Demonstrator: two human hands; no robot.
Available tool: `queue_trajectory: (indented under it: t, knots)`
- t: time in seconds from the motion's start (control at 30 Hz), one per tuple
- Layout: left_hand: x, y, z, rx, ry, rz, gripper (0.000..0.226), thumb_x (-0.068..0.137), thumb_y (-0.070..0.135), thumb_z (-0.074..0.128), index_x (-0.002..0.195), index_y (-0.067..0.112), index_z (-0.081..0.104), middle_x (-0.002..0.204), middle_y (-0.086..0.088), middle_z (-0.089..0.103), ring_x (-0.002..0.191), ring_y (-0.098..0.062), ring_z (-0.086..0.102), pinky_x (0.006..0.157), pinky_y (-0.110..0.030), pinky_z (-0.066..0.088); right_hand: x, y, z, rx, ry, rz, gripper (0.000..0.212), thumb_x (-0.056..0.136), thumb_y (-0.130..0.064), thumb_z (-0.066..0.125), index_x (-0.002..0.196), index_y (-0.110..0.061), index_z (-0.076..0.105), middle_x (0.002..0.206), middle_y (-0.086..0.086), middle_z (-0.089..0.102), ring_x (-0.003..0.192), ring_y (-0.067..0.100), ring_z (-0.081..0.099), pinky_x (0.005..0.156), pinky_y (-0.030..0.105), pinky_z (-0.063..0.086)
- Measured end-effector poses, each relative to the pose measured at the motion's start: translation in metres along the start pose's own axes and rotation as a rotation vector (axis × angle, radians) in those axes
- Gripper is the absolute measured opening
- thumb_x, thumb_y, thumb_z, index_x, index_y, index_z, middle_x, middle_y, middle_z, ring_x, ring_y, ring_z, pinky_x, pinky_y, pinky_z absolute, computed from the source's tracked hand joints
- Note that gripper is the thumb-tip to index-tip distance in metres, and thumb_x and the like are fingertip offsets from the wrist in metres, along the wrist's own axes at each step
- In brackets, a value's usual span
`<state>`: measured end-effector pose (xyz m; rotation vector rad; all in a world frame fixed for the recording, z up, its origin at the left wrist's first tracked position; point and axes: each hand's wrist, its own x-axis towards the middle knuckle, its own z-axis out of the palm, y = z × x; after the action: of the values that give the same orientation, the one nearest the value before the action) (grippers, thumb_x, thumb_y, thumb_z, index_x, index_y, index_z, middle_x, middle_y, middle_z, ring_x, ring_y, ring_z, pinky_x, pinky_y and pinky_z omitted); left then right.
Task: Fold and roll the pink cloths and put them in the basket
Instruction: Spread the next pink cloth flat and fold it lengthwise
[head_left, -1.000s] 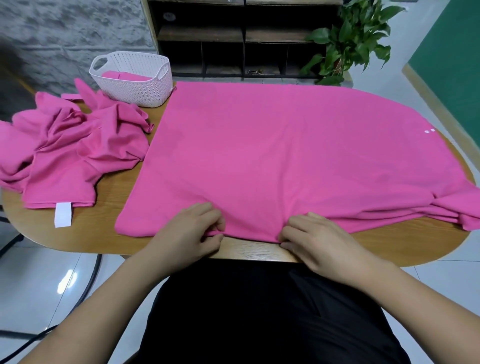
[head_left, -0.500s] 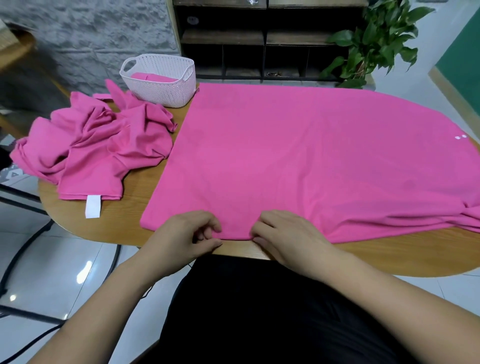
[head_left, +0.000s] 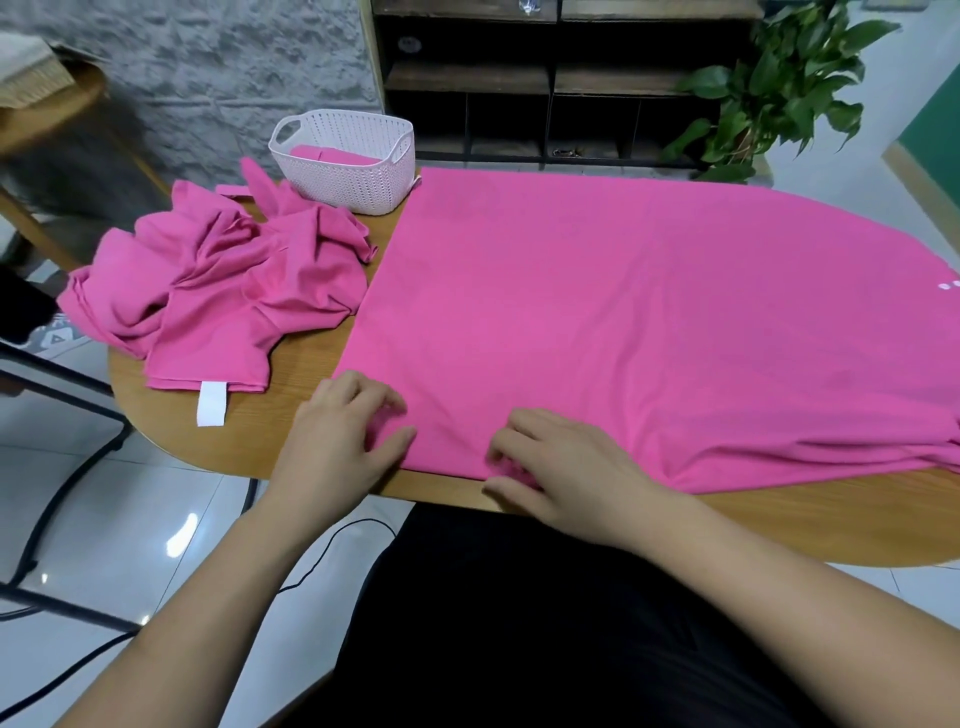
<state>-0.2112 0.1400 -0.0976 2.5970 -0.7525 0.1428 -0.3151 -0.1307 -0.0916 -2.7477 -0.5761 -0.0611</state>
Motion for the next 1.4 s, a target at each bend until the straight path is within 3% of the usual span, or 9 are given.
queue_trajectory:
  t: [0.17,0.33,0.53,0.67,0.8,0.9,1.13,1.27,1.4]
  knots:
    - [-0.001,-0.030,-0.002,-0.009,0.051,-0.323,0.051,0.087,0.051,0.079,0.130,0.029,0.062,0.120,0.001,0.053,0.115,-0.027,0.054,0.099,-0.051,0.048,0.029,0.000,0.013,0.049,0.068,0.004,0.033,0.104,-0.046,0.053,0.124,-0.021,0.061,0.112,-0.001,0.052,0.103,0.023,0.053,0.092,0.043,0.049]
    - [-0.009,-0.043,-0.021,-0.524,0.025,-0.507,0.039,0.086,0.035,0.086,0.118,0.031,0.065,0.094,0.009,0.063,0.080,-0.003,0.058,0.080,-0.032,0.051,0.076,0.017,0.018,0.112,0.102,0.007,0.033,0.106,-0.036,0.047,0.131,-0.019,0.061,0.123,0.002,0.059,0.115,0.027,0.057,0.102,0.049,0.047]
    - [-0.016,-0.043,-0.033,-0.829,0.088,-0.456,0.041,0.088,0.012,0.083,0.124,0.025,0.067,0.094,0.001,0.069,0.084,-0.011,0.058,0.085,-0.027,0.048,0.136,0.028,0.021,0.140,-0.031,-0.012,0.051,0.108,-0.041,0.037,0.150,-0.017,0.053,0.153,0.003,0.056,0.144,0.023,0.047,0.121,0.045,0.036]
    - [-0.020,-0.040,-0.036,-0.837,0.035,-0.366,0.050,0.086,0.009,0.084,0.129,0.029,0.067,0.109,0.003,0.074,0.097,-0.011,0.061,0.088,-0.031,0.046,0.155,0.027,0.029,0.151,-0.064,-0.016,0.049,0.109,-0.041,0.038,0.148,-0.018,0.055,0.151,0.002,0.058,0.141,0.022,0.050,0.119,0.046,0.038]
    - [-0.022,-0.046,-0.037,-0.793,-0.057,-0.356,0.068,0.078,0.011,0.091,0.133,0.038,0.062,0.112,0.002,0.074,0.078,-0.014,0.047,0.077,-0.030,0.043,0.155,0.029,0.037,0.161,-0.036,0.011,0.043,0.110,-0.041,0.042,0.146,-0.024,0.056,0.151,-0.003,0.058,0.142,0.019,0.048,0.116,0.048,0.039]
    - [-0.024,-0.055,-0.037,-0.741,-0.062,-0.372,0.079,0.074,0.005,0.093,0.137,0.039,0.058,0.116,0.001,0.070,0.086,-0.011,0.054,0.081,-0.025,0.050,0.153,0.030,0.039,0.185,-0.020,0.017,0.041,0.110,-0.040,0.044,0.146,-0.024,0.056,0.151,-0.004,0.057,0.142,0.017,0.047,0.116,0.048,0.038]
    - [-0.023,-0.054,-0.040,-1.013,-0.021,-0.451,0.080,0.078,-0.014,0.081,0.140,0.029,0.055,0.126,-0.001,0.069,0.091,-0.018,0.066,0.084,-0.030,0.062,0.149,0.029,0.040,0.133,-0.007,-0.013,0.043,0.109,-0.046,0.043,0.146,-0.026,0.055,0.154,-0.007,0.054,0.144,0.016,0.045,0.115,0.046,0.037]
    - [-0.021,-0.055,-0.038,-1.055,0.086,-0.550,0.070,0.078,-0.009,0.083,0.136,0.022,0.058,0.122,-0.007,0.072,0.085,-0.017,0.070,0.079,-0.028,0.060,0.147,0.028,0.040,0.106,0.012,-0.020,0.045,0.109,-0.048,0.044,0.147,-0.026,0.055,0.155,-0.008,0.052,0.144,0.015,0.043,0.114,0.041,0.035]
    - [-0.021,-0.058,-0.038,-1.097,0.020,-0.600,0.059,0.072,0.018,0.093,0.125,0.019,0.067,0.105,-0.013,0.076,0.079,-0.016,0.065,0.078,-0.031,0.048,0.146,0.026,0.039,0.086,0.024,-0.026,0.046,0.109,-0.049,0.044,0.148,-0.025,0.054,0.156,-0.008,0.051,0.144,0.014,0.043,0.115,0.041,0.034]
